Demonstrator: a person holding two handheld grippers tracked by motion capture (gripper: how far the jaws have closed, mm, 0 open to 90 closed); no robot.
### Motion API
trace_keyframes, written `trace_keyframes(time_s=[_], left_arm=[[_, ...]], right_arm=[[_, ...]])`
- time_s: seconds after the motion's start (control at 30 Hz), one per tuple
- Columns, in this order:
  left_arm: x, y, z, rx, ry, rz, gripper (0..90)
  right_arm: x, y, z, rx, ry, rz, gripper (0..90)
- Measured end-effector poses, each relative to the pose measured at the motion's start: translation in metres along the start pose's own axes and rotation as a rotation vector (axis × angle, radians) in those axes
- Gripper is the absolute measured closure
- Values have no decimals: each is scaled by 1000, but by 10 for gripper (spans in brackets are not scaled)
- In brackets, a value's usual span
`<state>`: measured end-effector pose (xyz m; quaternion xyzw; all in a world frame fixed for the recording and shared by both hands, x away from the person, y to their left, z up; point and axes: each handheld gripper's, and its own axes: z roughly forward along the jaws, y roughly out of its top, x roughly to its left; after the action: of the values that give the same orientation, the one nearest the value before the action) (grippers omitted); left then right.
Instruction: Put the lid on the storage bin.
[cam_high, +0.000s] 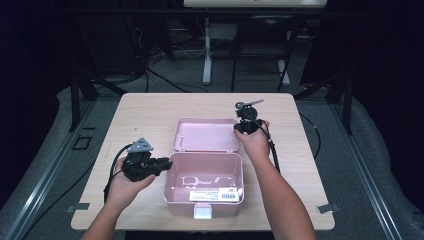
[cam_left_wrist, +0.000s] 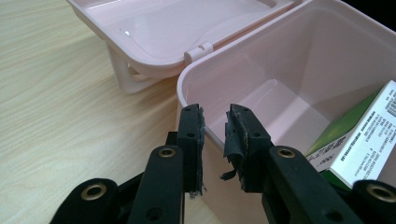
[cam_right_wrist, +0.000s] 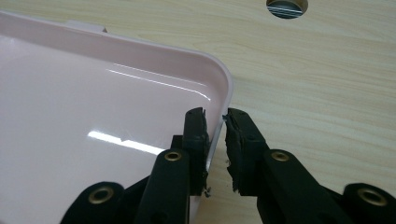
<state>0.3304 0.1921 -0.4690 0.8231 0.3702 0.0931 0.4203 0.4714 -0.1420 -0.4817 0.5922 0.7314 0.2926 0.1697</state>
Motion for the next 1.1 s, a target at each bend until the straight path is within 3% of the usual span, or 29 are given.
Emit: trace_keyframes(time_s=[0.63,1.1], left_arm=[[0,0,0,0,-1,-4,754],[0,0,0,-4,4,-8,755]], right_arm=[[5,3,-10,-42,-10,13,815],[7,8,-28,-100,-10,-24,826]])
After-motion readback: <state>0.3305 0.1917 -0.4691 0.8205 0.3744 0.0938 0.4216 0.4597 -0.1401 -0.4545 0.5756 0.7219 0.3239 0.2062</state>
